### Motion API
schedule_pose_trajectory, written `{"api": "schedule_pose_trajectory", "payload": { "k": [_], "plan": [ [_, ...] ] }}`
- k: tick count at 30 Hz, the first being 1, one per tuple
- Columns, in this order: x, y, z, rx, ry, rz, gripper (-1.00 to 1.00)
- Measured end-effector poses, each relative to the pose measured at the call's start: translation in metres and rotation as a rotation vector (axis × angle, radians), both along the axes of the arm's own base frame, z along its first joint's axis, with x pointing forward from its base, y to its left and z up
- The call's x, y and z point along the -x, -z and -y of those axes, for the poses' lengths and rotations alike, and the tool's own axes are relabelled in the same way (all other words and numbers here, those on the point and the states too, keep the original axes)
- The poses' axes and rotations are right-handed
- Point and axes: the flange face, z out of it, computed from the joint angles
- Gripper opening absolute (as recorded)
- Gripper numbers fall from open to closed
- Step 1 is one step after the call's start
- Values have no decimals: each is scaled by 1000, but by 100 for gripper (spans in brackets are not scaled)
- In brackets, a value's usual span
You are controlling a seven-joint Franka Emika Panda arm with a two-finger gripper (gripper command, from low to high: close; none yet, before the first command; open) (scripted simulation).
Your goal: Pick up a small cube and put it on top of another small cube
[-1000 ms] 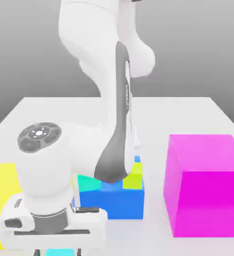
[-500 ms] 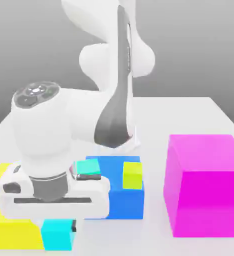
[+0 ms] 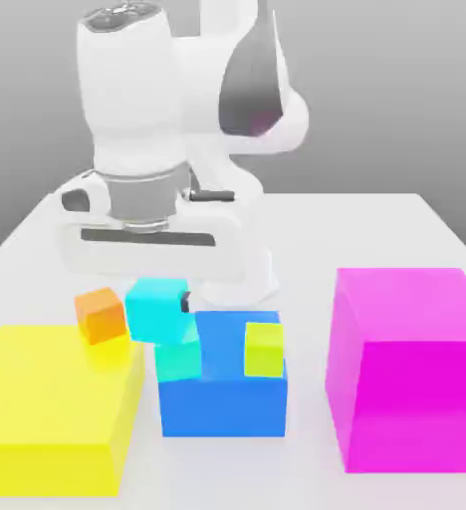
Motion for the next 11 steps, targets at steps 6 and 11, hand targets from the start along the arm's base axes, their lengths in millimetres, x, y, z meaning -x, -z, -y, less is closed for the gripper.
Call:
{"api": "schedule_pose_trajectory", "payload": {
  "k": [6, 11],
  "plan": [
    [25, 25, -5, 31, 48, -3, -100],
    [26, 48, -5, 33, 49, -3, 100]
  ]
}}
